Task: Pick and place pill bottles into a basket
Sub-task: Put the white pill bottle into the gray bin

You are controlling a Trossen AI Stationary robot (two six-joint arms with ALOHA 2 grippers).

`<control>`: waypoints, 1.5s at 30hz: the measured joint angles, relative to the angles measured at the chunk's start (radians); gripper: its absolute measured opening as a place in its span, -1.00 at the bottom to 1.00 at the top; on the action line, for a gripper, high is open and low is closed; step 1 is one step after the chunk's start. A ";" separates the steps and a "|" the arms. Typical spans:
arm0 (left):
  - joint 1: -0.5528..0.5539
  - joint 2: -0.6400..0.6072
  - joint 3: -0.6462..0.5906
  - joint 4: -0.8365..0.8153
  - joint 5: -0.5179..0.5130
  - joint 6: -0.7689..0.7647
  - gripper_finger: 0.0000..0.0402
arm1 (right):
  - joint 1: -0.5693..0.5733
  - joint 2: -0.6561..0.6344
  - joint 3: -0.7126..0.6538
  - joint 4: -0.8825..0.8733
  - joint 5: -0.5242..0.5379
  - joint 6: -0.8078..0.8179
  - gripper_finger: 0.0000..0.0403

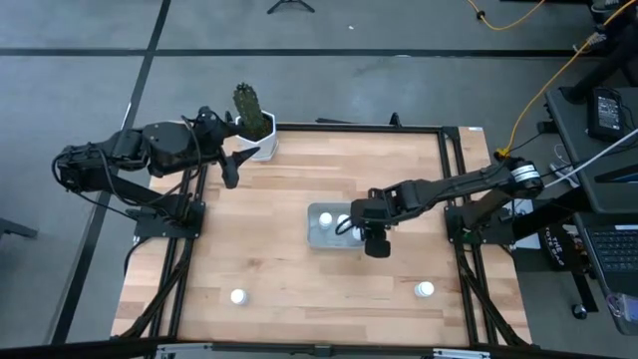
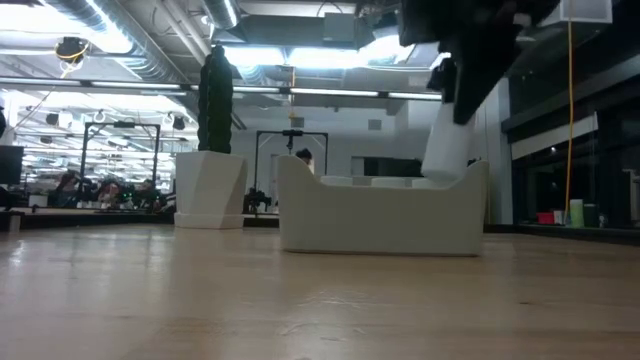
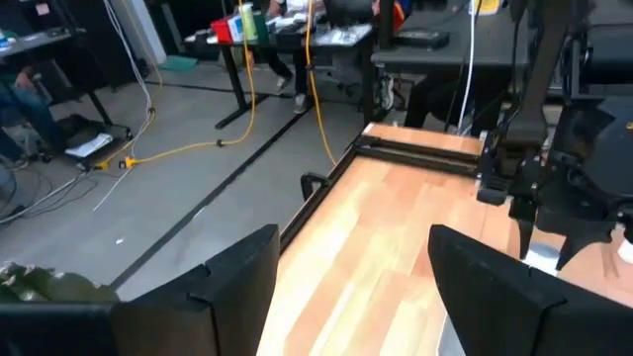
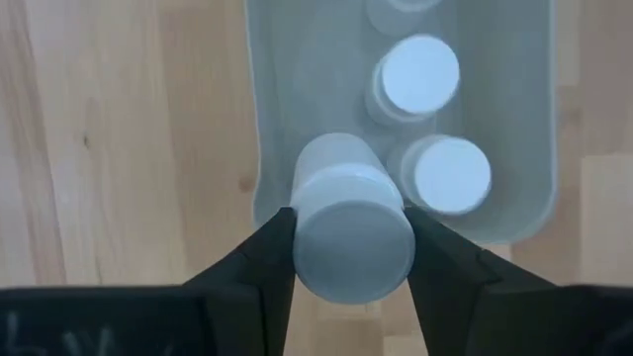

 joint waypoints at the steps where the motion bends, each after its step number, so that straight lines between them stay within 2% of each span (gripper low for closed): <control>1: 0.000 0.002 0.000 -0.001 0.000 0.000 0.26 | -0.004 0.000 -0.014 0.029 -0.002 0.000 -0.25; 10: 0.000 0.032 0.000 0.003 -0.003 0.000 0.26 | -0.058 0.020 -0.099 0.142 -0.021 0.003 -0.25; 21: 0.000 0.044 0.000 0.007 0.006 0.000 0.26 | -0.077 0.156 -0.056 0.121 -0.027 0.009 -0.25; 29: 0.000 0.043 0.000 0.007 0.007 0.000 0.26 | -0.078 0.171 -0.045 0.110 -0.031 0.056 -0.24; 37: 0.000 0.043 0.000 0.007 0.009 0.009 0.26 | -0.078 0.175 0.008 0.067 -0.048 0.063 0.22; 45: 0.000 0.043 0.000 0.007 0.034 0.008 0.26 | -0.077 0.175 0.122 -0.042 -0.049 0.068 0.31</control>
